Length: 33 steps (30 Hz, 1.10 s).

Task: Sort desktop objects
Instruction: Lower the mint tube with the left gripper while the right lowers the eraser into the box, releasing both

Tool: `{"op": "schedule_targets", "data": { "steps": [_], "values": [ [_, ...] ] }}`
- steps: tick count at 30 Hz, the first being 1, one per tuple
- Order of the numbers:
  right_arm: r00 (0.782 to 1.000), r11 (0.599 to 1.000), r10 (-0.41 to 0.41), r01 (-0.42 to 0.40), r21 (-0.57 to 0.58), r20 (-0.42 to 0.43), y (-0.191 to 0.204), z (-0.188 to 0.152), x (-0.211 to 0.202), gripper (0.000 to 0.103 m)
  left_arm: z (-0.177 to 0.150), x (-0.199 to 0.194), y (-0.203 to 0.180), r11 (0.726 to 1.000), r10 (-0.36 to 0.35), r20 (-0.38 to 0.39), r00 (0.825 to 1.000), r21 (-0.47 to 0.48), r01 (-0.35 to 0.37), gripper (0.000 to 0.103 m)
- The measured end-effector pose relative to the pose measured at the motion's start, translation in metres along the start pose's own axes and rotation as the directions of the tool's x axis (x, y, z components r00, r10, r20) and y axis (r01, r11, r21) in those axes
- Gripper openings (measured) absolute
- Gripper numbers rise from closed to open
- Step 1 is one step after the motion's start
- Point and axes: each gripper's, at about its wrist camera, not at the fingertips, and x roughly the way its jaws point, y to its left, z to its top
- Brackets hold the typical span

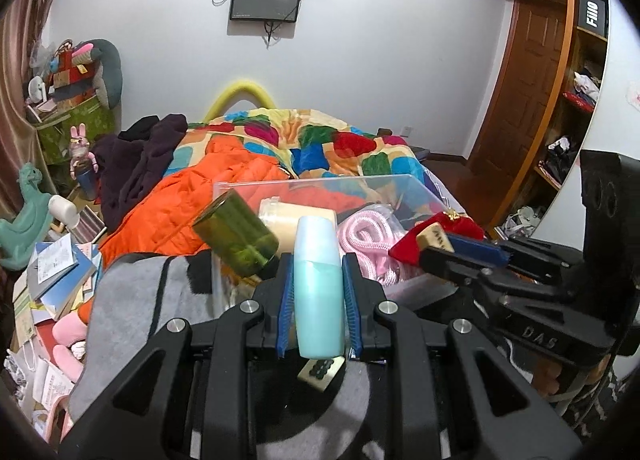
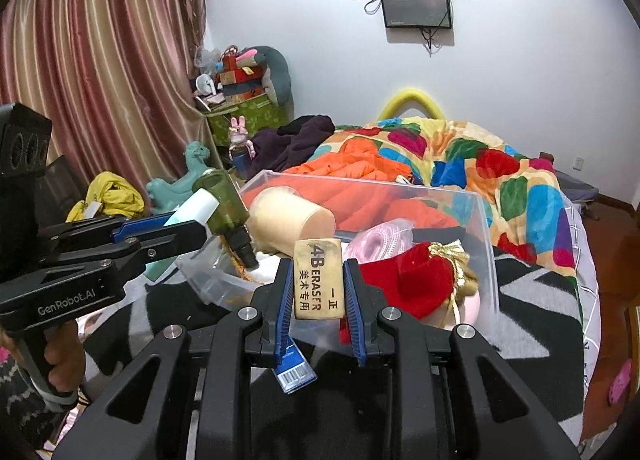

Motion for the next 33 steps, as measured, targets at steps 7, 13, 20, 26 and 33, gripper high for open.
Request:
{"op": "schedule_targets", "data": {
  "steps": [7, 13, 20, 26, 33],
  "values": [
    [1.000, 1.000, -0.004, 0.004, -0.008, -0.002, -0.003, 0.002, 0.005, 0.022, 0.003, 0.018, -0.002, 1.000, -0.014, -0.016, 1.000, -0.008, 0.014, 0.023],
    [1.000, 1.000, 0.001, -0.001, -0.007, -0.008, -0.004, 0.003, 0.012, 0.022, 0.006, 0.027, -0.003, 1.000, -0.022, -0.020, 1.000, -0.005, 0.022, 0.023],
    [1.000, 1.000, -0.002, 0.002, -0.008, -0.028, -0.005, 0.003, 0.026, 0.022, 0.003, 0.042, -0.003, 1.000, -0.025, -0.050, 0.998, 0.004, 0.025, 0.023],
    [1.000, 0.999, -0.015, 0.014, -0.032, -0.025, 0.001, 0.000, 0.029, 0.023, -0.004, 0.047, -0.005, 0.999, -0.014, -0.057, 0.998, 0.028, 0.016, 0.023],
    [0.999, 0.999, -0.019, 0.018, -0.040, -0.026, 0.006, 0.000, 0.024, 0.023, -0.001, 0.042, -0.003, 1.000, -0.026, -0.050, 0.998, 0.008, 0.027, 0.023]
  ]
}}
